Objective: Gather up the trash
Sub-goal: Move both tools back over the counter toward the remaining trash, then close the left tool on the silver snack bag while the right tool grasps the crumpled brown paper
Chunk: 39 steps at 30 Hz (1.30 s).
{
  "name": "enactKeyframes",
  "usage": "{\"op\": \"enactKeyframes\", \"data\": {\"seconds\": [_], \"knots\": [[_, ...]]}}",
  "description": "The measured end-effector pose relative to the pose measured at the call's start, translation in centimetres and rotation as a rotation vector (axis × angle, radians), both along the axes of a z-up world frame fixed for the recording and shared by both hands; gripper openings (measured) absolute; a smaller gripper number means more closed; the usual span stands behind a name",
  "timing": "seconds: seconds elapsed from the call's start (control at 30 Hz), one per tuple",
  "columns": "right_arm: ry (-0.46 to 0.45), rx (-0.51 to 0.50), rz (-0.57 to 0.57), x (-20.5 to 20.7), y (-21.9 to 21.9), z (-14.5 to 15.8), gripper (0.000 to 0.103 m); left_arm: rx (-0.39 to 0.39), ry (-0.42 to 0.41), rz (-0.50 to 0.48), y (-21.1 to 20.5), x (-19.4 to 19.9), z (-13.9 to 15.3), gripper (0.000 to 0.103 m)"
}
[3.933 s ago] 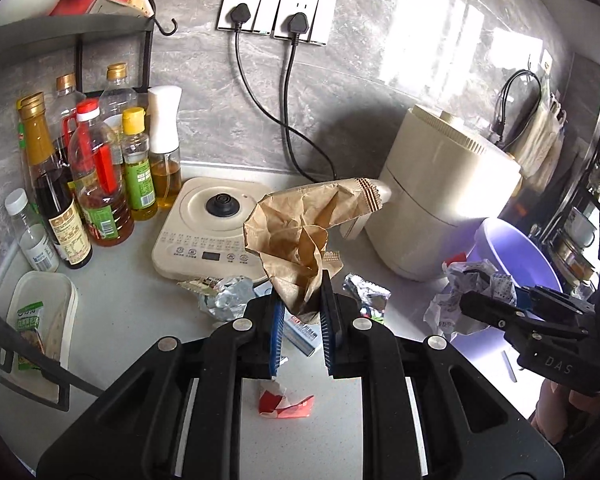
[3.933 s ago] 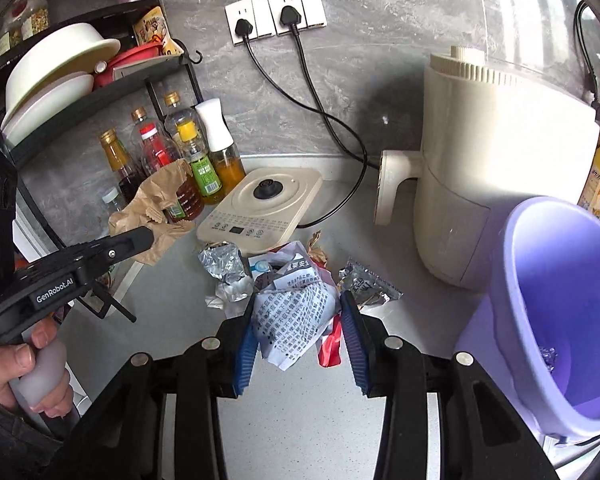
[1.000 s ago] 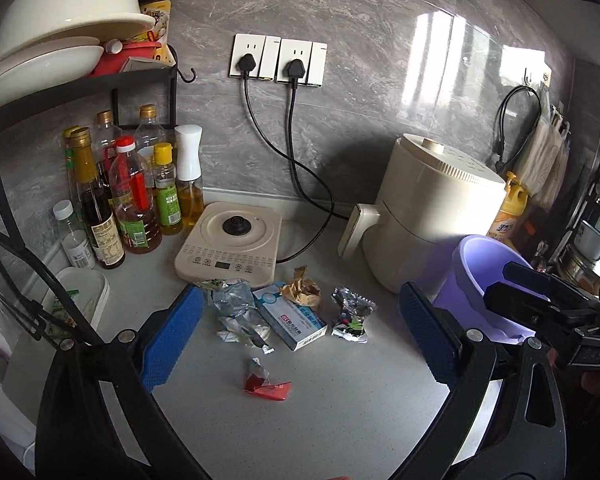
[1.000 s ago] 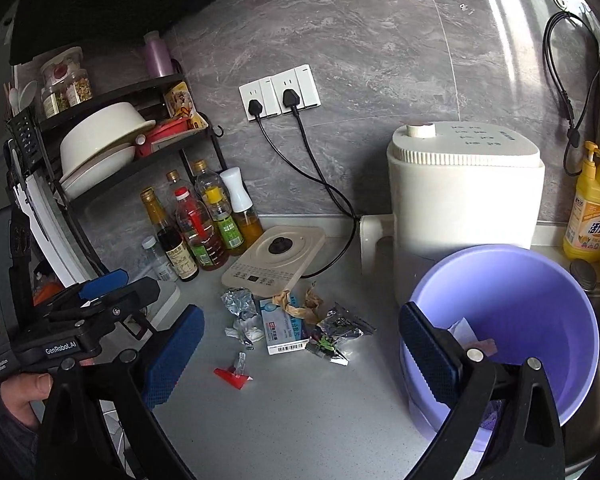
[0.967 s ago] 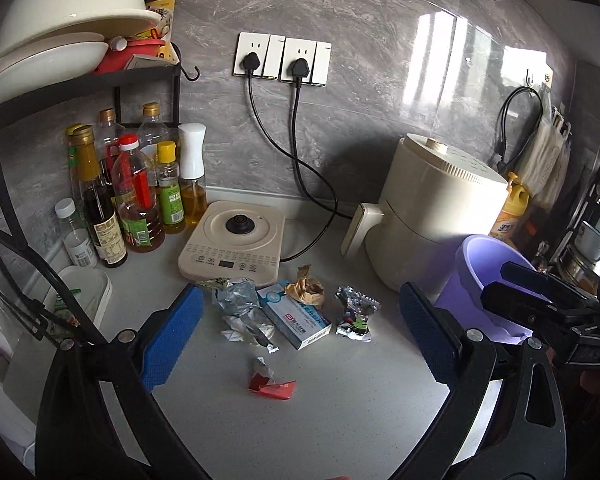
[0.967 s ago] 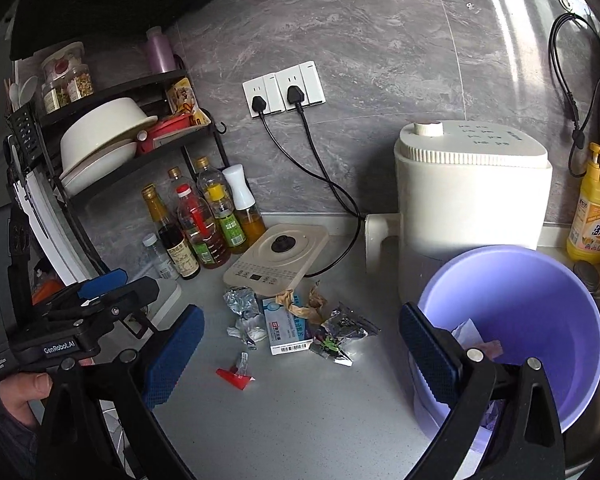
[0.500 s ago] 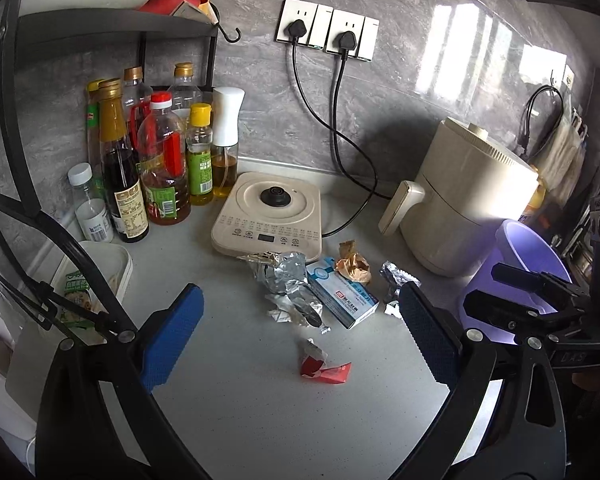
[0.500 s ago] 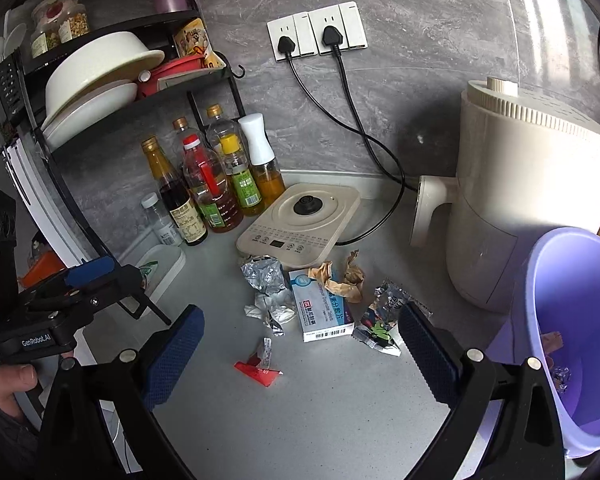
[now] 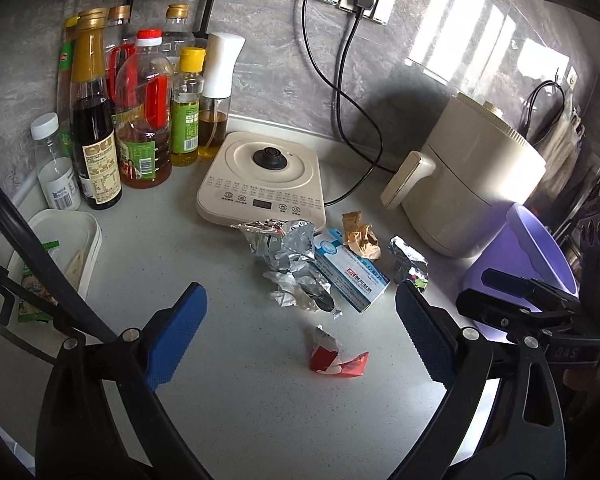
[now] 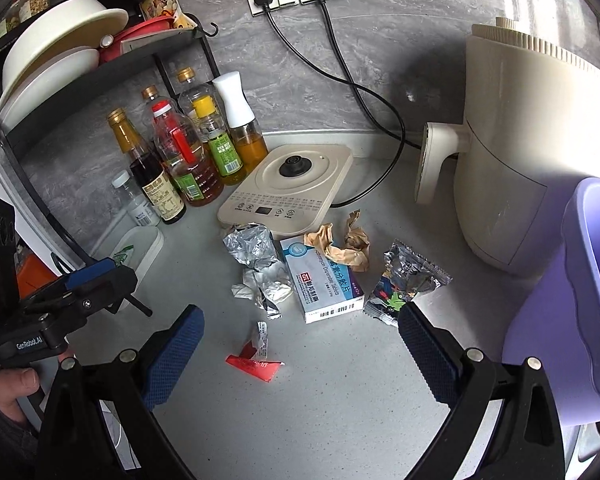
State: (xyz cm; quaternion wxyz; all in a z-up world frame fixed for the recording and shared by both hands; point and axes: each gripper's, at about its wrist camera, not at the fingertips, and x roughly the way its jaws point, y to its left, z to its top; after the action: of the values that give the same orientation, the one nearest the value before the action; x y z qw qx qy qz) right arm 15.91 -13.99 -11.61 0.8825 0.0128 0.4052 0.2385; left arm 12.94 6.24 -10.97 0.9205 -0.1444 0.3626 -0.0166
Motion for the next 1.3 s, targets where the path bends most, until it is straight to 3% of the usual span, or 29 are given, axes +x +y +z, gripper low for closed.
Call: {"op": "enactKeyframes", "data": {"seconds": [0.27, 0.47, 0.77, 1.1, 1.3], "knots": [[0.053, -0.029, -0.027, 1.8, 0.4, -2.2, 0.091, -0.040, 0.032, -0.021, 0.8, 4.1, -2.2, 0.084], [0.081, -0.037, -0.033, 4.2, 0.9, -2.6, 0.089, -0.089, 0.048, -0.026, 1.5, 7.2, -3.1, 0.084], [0.102, -0.100, 0.025, 8.9, 3.6, -4.1, 0.083, -0.150, 0.100, 0.011, 2.6, 10.7, -6.0, 0.084], [0.131, -0.144, 0.096, 11.4, 6.7, -5.7, 0.078, -0.199, 0.096, 0.021, 3.4, 12.2, -7.6, 0.084], [0.131, -0.178, 0.122, 12.3, 7.8, -6.7, 0.070, -0.224, 0.113, 0.018, 3.4, 12.8, -8.6, 0.062]]}}
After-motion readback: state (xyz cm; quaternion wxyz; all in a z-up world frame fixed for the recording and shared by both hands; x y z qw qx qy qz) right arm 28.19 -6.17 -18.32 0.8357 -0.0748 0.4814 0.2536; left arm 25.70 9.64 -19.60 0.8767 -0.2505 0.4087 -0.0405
